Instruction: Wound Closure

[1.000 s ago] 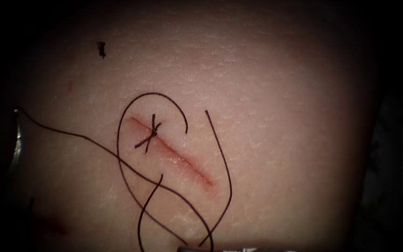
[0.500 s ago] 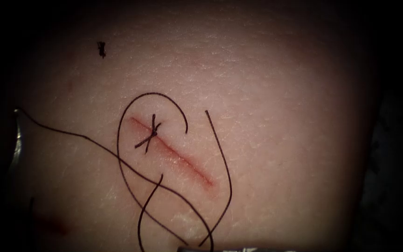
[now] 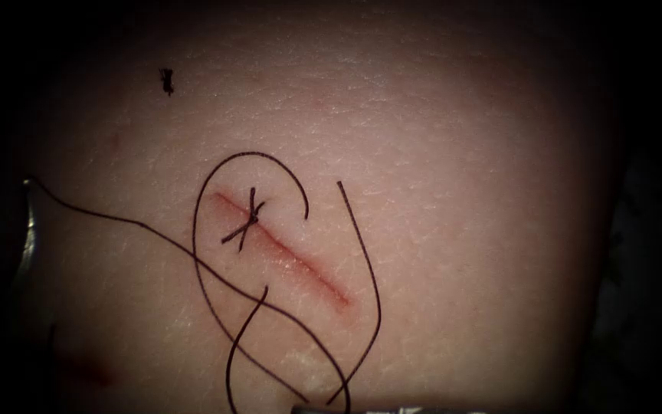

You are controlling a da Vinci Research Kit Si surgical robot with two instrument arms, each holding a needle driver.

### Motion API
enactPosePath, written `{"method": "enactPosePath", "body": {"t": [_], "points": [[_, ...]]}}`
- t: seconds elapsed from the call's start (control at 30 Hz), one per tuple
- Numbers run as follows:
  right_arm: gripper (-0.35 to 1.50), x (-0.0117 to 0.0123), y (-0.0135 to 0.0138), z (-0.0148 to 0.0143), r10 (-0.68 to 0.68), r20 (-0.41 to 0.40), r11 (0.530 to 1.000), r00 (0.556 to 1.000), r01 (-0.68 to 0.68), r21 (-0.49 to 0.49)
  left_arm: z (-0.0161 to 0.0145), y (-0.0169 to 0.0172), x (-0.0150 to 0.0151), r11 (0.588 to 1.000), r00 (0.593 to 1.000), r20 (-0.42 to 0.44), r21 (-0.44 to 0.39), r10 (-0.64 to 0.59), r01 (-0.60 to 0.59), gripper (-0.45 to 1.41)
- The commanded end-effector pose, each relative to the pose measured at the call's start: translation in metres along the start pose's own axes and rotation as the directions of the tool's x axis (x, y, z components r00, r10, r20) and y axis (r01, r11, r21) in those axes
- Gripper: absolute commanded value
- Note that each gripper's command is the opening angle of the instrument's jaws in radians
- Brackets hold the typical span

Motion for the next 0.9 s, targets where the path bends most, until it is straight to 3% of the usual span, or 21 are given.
{"method": "enactPosePath", "body": {"t": [0.03, 0.9], "points": [[1.26, -0.0005, -0.0004, 0.0010, 0.001, -0.002, 1.000, 1.000, -0.001, 0.003, 0.0010, 0.0002, -0.0010, 1.000, 1.000, 0.003, 0.005, 0.002, -0.002, -0.45], [1.26, -0.0005, -0.0004, 0.0010, 0.001, -0.002, 1.000, 1.000, -0.001, 0.003, 0.0010, 0.0002, -0.0010, 1.000, 1.000, 0.003, 0.005, 0.002, -0.002, -0.45]]}}
